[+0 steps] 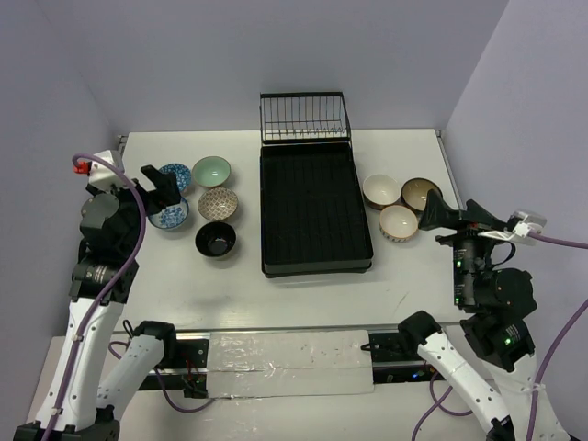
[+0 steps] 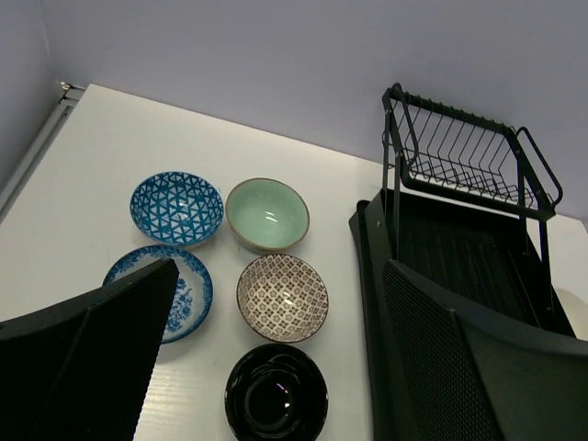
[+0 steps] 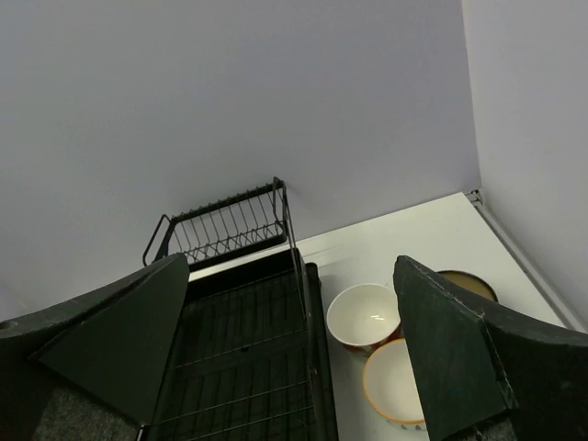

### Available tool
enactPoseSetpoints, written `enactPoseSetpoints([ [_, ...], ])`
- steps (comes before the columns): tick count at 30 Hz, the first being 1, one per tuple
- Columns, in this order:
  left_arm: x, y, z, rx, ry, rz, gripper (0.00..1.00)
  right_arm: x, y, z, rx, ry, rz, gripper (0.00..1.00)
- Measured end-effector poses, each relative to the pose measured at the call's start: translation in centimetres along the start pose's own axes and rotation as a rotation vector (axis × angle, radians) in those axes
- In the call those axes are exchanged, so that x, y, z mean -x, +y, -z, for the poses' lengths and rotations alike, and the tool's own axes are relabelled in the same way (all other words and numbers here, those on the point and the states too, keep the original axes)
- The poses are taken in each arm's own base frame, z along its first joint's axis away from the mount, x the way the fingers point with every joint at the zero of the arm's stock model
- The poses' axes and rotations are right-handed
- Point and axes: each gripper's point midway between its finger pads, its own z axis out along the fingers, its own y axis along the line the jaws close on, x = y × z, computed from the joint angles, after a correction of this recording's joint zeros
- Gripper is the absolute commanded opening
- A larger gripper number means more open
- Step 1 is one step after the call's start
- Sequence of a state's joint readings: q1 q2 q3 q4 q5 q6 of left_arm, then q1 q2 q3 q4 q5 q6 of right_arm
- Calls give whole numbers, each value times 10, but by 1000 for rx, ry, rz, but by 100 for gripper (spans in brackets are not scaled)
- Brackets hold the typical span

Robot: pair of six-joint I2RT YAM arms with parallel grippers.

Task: Load the bowls into the dish rack

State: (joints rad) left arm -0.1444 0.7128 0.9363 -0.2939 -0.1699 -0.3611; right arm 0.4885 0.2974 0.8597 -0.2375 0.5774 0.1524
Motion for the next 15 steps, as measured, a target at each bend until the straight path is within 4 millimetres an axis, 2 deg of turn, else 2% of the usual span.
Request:
enactPoseSetpoints([
  [6, -18, -6, -8, -35, 75, -5, 99, -3, 5, -2, 15, 5, -22, 100],
  [10, -41, -12, -21, -56, 172, 17, 99, -13, 8, -4, 29, 26, -22, 100],
  [15, -81, -22, -35, -91, 329, 68, 99, -29, 17, -11, 55, 77, -1, 100],
])
